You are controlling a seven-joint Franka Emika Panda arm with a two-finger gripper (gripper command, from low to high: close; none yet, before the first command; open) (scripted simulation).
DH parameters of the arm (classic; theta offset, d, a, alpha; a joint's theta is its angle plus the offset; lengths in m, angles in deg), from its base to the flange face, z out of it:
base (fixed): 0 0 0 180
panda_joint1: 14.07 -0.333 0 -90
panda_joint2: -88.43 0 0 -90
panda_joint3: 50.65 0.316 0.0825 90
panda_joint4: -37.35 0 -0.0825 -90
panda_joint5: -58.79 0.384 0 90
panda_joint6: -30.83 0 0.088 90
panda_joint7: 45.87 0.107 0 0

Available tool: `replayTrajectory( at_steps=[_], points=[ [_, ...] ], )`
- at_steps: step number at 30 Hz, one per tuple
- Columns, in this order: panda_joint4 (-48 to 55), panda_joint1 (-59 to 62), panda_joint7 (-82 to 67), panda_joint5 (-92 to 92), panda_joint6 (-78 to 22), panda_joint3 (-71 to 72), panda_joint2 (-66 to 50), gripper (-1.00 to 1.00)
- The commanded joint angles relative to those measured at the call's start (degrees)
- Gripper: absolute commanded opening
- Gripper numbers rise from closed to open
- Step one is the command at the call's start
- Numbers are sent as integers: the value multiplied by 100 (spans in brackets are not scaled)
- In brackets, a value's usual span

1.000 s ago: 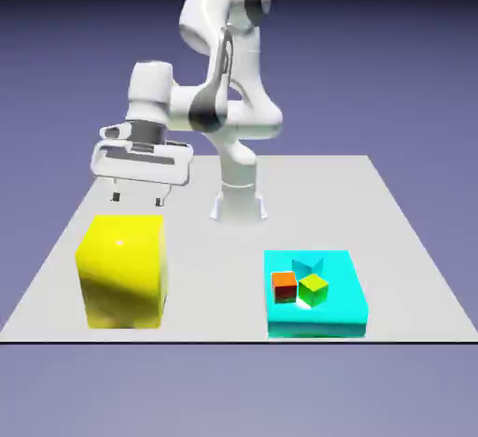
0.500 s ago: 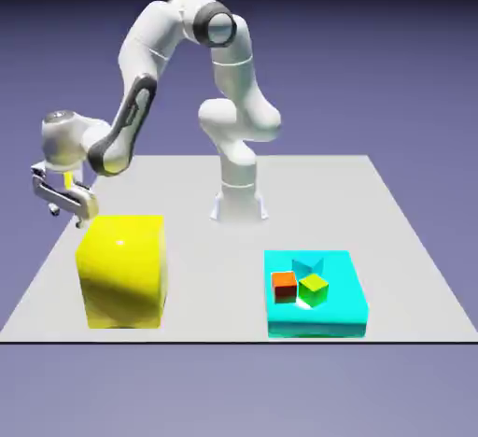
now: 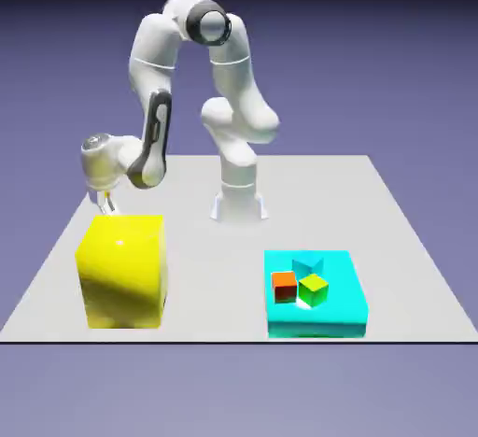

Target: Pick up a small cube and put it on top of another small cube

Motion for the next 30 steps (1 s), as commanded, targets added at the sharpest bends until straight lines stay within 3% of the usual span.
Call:
replayTrajectory(
  at_steps=[1, 10, 19, 20, 30],
  points=[
    [-126, -1, 250, -41, 84, 99, 114, 0],
    [-1095, -4, 2164, -358, 731, 859, 985, 0],
    [-722, 125, 2101, -158, 2159, 1046, -816, 0],
    [-722, 125, 2101, -158, 2159, 1046, -816, -100],
    [-1095, -4, 2164, -358, 731, 859, 985, -100]
  ],
)
